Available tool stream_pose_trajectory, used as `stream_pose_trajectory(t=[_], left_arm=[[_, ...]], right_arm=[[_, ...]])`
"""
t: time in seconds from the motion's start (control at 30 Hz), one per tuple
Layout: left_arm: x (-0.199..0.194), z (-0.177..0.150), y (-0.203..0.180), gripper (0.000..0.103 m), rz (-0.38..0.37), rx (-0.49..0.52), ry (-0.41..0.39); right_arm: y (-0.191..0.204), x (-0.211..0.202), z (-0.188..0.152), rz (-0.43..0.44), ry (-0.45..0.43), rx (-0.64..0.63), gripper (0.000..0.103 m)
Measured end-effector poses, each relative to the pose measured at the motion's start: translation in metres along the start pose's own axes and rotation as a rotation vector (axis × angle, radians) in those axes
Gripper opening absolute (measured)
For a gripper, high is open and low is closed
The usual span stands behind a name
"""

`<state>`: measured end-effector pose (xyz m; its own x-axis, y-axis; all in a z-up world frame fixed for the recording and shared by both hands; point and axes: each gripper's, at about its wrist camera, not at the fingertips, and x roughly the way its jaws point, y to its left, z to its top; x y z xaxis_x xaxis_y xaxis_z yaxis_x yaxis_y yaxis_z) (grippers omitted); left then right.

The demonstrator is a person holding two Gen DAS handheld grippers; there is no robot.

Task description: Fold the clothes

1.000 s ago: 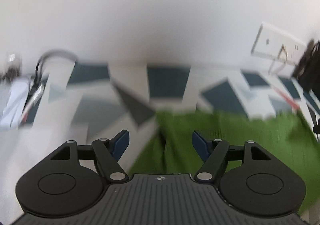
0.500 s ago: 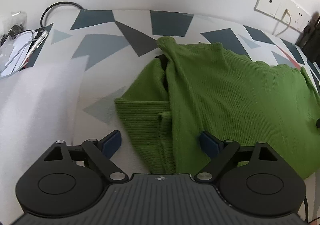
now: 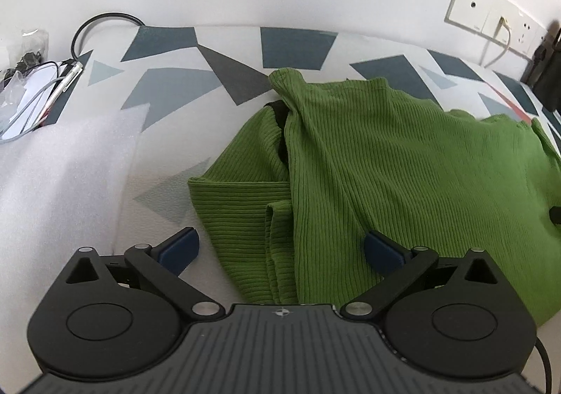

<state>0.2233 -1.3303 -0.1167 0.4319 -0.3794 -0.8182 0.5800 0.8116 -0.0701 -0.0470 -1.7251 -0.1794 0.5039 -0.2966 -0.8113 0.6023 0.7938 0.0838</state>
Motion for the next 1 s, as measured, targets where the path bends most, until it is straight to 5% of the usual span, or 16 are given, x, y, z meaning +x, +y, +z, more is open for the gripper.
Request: stream_pose_trajectory(t=[1.0], left_arm=[[-0.0011,-0.0019,-0.0031,0.103,0.033,-0.032,0.005]], right_arm=[[0.0056,0.0048,0.0063,-0.043,0.046,0.037,0.102]])
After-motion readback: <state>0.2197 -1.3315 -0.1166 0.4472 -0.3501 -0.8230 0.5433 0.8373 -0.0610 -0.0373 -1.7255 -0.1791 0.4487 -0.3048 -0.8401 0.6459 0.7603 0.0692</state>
